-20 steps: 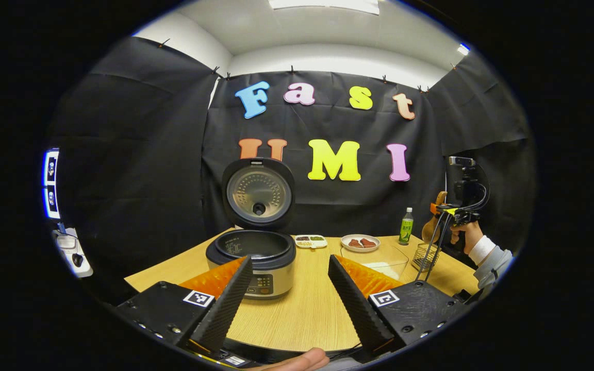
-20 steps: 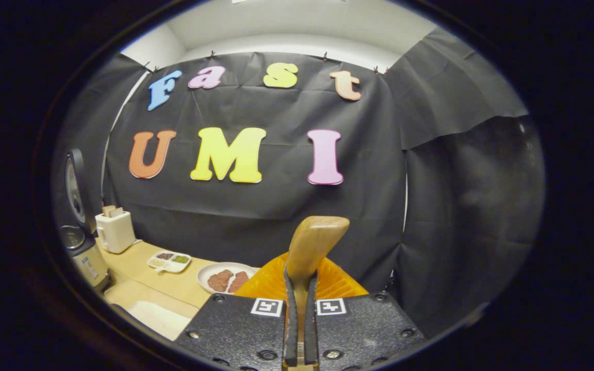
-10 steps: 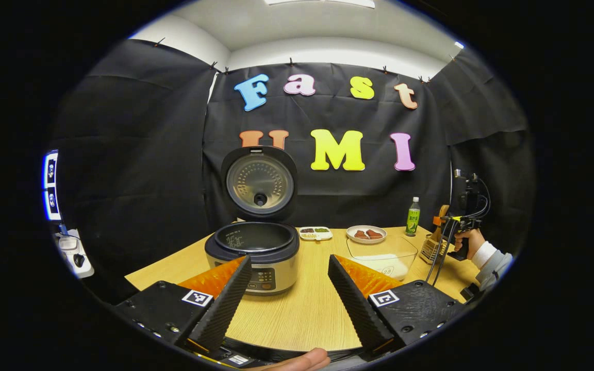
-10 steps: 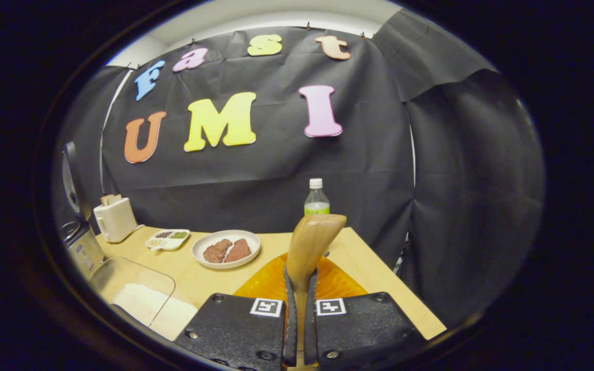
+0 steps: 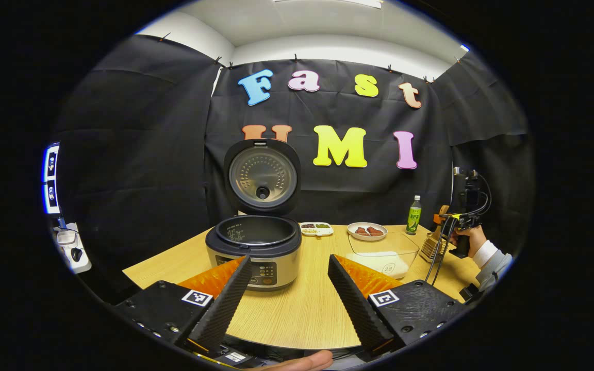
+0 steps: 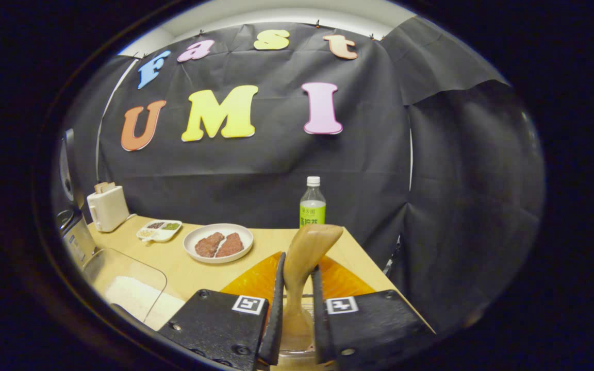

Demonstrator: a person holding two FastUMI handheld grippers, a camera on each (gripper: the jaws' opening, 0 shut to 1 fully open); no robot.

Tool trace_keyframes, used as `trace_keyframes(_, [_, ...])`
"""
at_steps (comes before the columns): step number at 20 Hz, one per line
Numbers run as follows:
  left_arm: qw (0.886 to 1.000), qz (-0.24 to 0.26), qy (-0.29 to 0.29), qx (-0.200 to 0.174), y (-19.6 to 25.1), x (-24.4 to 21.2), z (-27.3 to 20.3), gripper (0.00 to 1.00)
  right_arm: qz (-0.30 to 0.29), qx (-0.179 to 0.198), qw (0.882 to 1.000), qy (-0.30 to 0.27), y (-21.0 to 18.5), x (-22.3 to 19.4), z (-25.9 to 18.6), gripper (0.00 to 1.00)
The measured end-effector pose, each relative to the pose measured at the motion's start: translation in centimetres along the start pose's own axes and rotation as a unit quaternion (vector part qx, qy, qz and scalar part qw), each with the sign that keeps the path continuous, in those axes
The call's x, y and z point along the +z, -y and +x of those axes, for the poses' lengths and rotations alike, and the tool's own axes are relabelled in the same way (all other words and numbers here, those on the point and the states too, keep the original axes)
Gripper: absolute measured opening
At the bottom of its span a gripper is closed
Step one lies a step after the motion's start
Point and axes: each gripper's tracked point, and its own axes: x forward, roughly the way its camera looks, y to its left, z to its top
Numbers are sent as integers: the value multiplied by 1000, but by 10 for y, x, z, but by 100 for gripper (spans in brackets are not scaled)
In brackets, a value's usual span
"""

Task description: Close the left gripper, press the button to open the rice cooker; take a wooden spoon from the chopstick holder with the right hand, scoop a spoonful of rice and pour it into the rice cooker, then put the wooden spoon back into the chopstick holder.

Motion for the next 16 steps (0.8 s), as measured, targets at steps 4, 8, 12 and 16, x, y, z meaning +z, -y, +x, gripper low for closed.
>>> trace_keyframes(4, [1000, -6, 8, -2, -2, 8, -10, 95, 4, -5, 1000, 18, 0, 24, -28, 100])
trace_keyframes(8, [1000, 1, 22, 7, -11, 23, -17, 95, 20, -3, 999, 32, -7, 45, -62, 100])
trace_keyframes(12, [999, 4, 29, 22, -24, 35, -13, 95, 28, -13, 999, 29, -11, 59, -97, 100])
trace_keyframes(16, [999, 9, 31, 35, -42, 50, 4, 95, 55, -14, 998, 34, -18, 64, -136, 100])
